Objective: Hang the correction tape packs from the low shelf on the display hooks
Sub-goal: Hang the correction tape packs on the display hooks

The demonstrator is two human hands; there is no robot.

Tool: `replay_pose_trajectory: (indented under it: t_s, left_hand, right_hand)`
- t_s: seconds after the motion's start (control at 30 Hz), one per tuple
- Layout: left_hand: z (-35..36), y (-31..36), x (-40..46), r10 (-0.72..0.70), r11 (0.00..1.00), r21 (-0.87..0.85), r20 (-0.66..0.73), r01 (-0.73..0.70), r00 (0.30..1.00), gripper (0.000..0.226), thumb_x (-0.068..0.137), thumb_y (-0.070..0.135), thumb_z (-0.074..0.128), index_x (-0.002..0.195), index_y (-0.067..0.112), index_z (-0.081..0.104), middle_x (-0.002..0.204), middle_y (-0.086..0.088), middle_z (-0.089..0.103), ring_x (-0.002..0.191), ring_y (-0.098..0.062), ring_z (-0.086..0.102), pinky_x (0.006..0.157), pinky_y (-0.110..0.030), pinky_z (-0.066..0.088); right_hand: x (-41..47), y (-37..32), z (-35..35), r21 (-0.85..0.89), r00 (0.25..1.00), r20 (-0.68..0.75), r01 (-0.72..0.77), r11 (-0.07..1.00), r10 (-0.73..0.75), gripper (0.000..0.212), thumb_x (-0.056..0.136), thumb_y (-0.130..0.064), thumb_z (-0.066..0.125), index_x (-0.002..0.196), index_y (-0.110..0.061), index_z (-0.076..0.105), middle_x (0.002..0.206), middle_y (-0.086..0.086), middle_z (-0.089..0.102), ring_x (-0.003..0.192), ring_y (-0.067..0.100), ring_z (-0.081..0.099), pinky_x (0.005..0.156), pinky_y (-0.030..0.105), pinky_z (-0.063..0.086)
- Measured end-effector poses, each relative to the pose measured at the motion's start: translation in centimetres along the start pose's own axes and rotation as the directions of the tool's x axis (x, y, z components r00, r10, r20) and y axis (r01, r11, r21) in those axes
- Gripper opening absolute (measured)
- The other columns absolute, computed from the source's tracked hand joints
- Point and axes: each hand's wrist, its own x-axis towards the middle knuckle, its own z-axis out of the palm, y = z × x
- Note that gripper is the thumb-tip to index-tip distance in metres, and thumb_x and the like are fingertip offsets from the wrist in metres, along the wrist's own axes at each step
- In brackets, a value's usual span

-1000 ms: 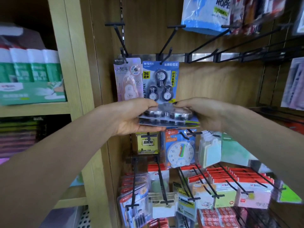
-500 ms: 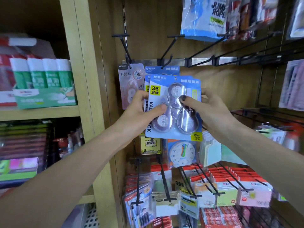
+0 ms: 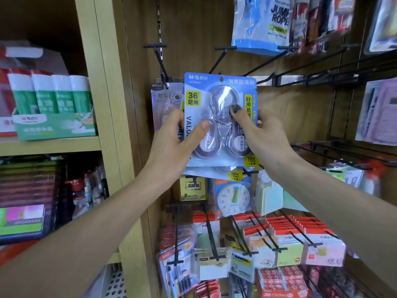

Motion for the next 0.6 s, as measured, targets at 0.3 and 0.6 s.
replay_pose_trajectory:
  t_s: [0.3, 0.6]
  left_hand:
    - [0.4, 0.3, 1.5, 0.022, 1.0, 0.016, -0.048, -0.021, 0.999, 0.064, 0.085, 0.064, 0.062, 0.071, 0.006, 0.039, 0.067, -0.015, 0.037, 0.065, -0.019, 0.039, 0.059, -0.037, 0.034]
    - [1.1, 0.3, 2.7, -0.062, 0.997, -0.039, -0.05, 0.06, 0.997, 0.056, 0.097, 0.046, 0.066, 0.066, 0.009, 0.038, 0.062, -0.002, 0.033, 0.059, -0.01, 0.034, 0.058, -0.027, 0.029]
  right_hand:
    - [0.9, -1.4, 0.1, -0.013, 0.998, -0.024, -0.058, 0.998, 0.057, 0.048, 0.083, -0.062, 0.07, 0.091, -0.015, 0.078, 0.075, -0.005, 0.074, 0.071, 0.015, 0.067, 0.082, 0.042, 0.061]
    - [1.6, -2.2, 0.1, -0.053, 0.991, -0.054, -0.124, 0.991, 0.121, 0.058, 0.07, -0.072, 0.071, 0.095, -0.02, 0.079, 0.098, 0.008, 0.081, 0.097, 0.033, 0.076, 0.092, 0.053, 0.061]
